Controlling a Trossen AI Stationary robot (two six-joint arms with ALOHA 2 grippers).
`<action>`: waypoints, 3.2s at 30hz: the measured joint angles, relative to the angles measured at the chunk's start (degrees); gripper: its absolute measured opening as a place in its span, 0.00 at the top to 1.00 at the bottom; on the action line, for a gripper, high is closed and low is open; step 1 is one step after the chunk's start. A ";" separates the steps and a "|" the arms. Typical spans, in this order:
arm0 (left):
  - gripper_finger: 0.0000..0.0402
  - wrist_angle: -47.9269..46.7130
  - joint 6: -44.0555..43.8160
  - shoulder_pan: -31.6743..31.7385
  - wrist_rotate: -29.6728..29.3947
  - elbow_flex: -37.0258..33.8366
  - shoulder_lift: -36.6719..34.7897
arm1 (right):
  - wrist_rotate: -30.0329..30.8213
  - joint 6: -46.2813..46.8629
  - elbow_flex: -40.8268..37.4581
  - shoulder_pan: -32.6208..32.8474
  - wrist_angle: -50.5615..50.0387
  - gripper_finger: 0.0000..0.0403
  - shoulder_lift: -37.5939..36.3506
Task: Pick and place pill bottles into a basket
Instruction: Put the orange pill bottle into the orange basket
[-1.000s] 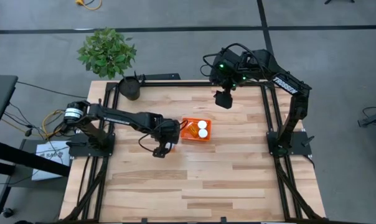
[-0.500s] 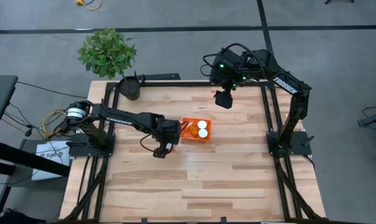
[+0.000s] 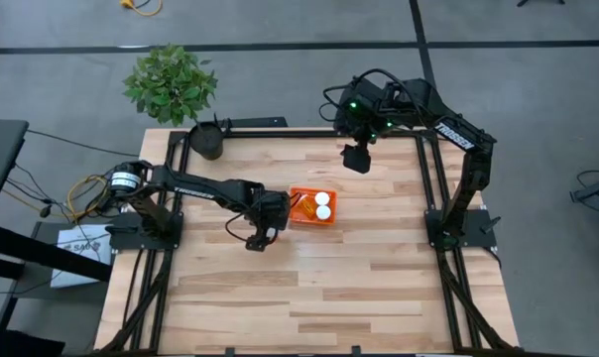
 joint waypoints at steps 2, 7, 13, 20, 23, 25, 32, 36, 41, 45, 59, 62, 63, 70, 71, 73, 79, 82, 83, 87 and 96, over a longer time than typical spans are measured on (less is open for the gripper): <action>0.16 0.07 0.46 0.12 -0.55 -0.02 0.00 | 0.00 0.00 0.00 0.02 0.00 0.34 0.00; 0.16 0.19 0.54 0.22 -0.64 -0.32 0.00 | -0.02 -0.02 0.00 0.02 0.02 0.34 0.00; 0.16 0.55 0.51 0.88 0.00 -0.96 0.00 | -0.04 -0.02 0.00 0.02 0.00 0.34 0.00; 0.16 0.87 1.55 1.48 0.25 -0.96 0.00 | -0.15 0.09 0.00 0.02 0.04 0.34 0.00; 0.16 0.86 1.61 1.47 0.23 -0.96 0.00 | -0.15 0.04 0.00 0.02 0.07 0.34 0.02; 0.16 0.86 1.85 1.43 0.27 -0.96 0.00 | -0.15 0.04 0.00 0.02 0.07 0.34 0.02; 0.25 0.73 1.90 1.47 0.53 -0.96 0.00 | -0.17 0.02 0.00 0.02 0.11 0.34 0.02; 0.32 0.66 1.90 1.47 0.63 -0.96 0.00 | -0.17 0.27 0.00 0.02 0.09 0.34 0.02; 0.38 0.63 1.90 1.47 0.72 -0.96 -0.02 | -0.18 0.31 0.00 0.02 0.11 0.34 0.02; 0.42 0.27 1.90 1.47 0.76 -0.96 -0.02 | -0.17 0.33 0.00 0.02 0.09 0.34 0.02; 0.48 -3.01 2.33 1.47 -0.26 1.13 -0.11 | -0.17 0.38 0.00 -0.02 0.04 0.34 0.02; 0.48 -4.73 2.99 1.47 -1.03 2.40 -0.11 | -0.17 0.37 0.00 -0.02 0.04 0.34 0.02; 0.48 -5.32 3.21 1.47 -1.35 2.85 -0.11 | -0.17 0.37 0.00 -0.02 0.04 0.34 0.02; 0.48 -9.38 6.08 0.83 -5.80 7.05 -0.11 | -0.02 0.04 0.00 -0.18 0.02 0.34 0.02; 0.48 -10.03 6.49 0.70 -6.68 7.83 -0.11 | 0.21 -0.06 0.00 -0.34 0.02 0.34 0.02; 0.48 -11.61 7.43 0.39 -8.33 9.47 -0.11 | 0.95 -0.11 0.00 -0.64 0.02 0.34 0.02; 0.48 -14.93 10.93 -0.03 -13.42 13.94 -0.13 | 1.13 -0.57 0.00 -2.34 0.02 0.34 -0.19; 0.48 -15.24 13.12 -0.02 -14.92 15.42 -0.13 | 1.14 -0.59 0.00 -2.93 0.02 0.34 -0.22; 0.48 -15.04 13.78 -0.02 -15.46 15.76 -0.13 | 1.14 -0.65 0.00 -3.06 0.02 0.34 -0.28; 0.48 -13.77 16.10 0.48 -16.09 16.52 -0.13 | 1.14 -1.56 0.02 -4.05 0.02 0.34 -1.17; 0.48 -9.05 20.68 2.20 -15.31 16.52 -0.13 | 1.14 -2.04 0.02 -6.80 0.00 0.34 -2.77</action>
